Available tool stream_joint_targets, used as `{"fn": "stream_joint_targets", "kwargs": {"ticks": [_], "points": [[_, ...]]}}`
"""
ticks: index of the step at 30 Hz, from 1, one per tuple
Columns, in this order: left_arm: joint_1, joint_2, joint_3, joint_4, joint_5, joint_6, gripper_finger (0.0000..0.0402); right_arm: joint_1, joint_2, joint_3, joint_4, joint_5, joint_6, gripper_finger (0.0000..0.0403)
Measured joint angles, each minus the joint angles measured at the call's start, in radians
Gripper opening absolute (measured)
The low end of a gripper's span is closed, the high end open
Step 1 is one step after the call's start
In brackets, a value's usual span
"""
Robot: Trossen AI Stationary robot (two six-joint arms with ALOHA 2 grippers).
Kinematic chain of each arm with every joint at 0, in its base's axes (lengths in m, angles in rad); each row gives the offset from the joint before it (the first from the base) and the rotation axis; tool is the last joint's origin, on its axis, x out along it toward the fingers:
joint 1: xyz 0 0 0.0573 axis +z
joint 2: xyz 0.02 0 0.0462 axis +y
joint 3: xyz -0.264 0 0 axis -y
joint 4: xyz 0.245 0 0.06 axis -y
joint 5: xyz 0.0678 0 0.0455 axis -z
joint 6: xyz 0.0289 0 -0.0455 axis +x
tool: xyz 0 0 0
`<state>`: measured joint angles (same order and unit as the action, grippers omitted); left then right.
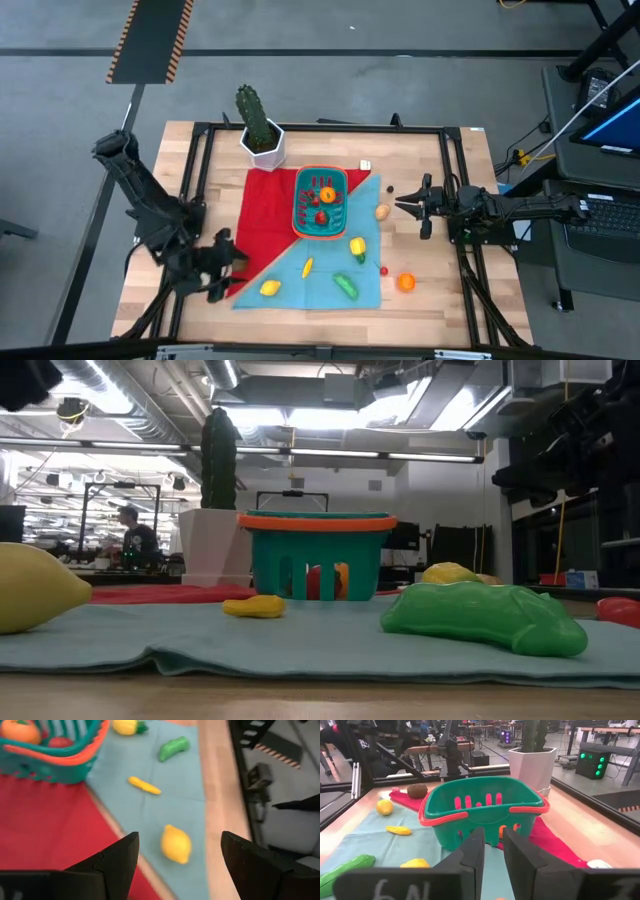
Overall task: Pick and placing Produce into tupperware
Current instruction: Put the lemon into the basket
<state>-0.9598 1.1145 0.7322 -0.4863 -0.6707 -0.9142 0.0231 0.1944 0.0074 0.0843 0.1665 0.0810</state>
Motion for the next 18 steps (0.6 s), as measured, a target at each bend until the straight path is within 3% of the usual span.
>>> {"fn": "stream_joint_targets", "kwargs": {"ticks": [4,9,18], "points": [[-0.013,0.083,0.000,0.111,-0.011,0.050,0.0270,0.000,0.000,0.000,-0.002,0.000,0.016,0.0073],[0.019,0.179,0.000,0.142,0.087,0.018,0.0270,0.000,0.000,0.000,-0.001,0.000,0.015,0.0073],[0.066,0.209,0.000,0.189,0.160,0.007,0.0270,0.000,0.000,0.000,-0.001,-0.001,0.046,0.0073]]}}
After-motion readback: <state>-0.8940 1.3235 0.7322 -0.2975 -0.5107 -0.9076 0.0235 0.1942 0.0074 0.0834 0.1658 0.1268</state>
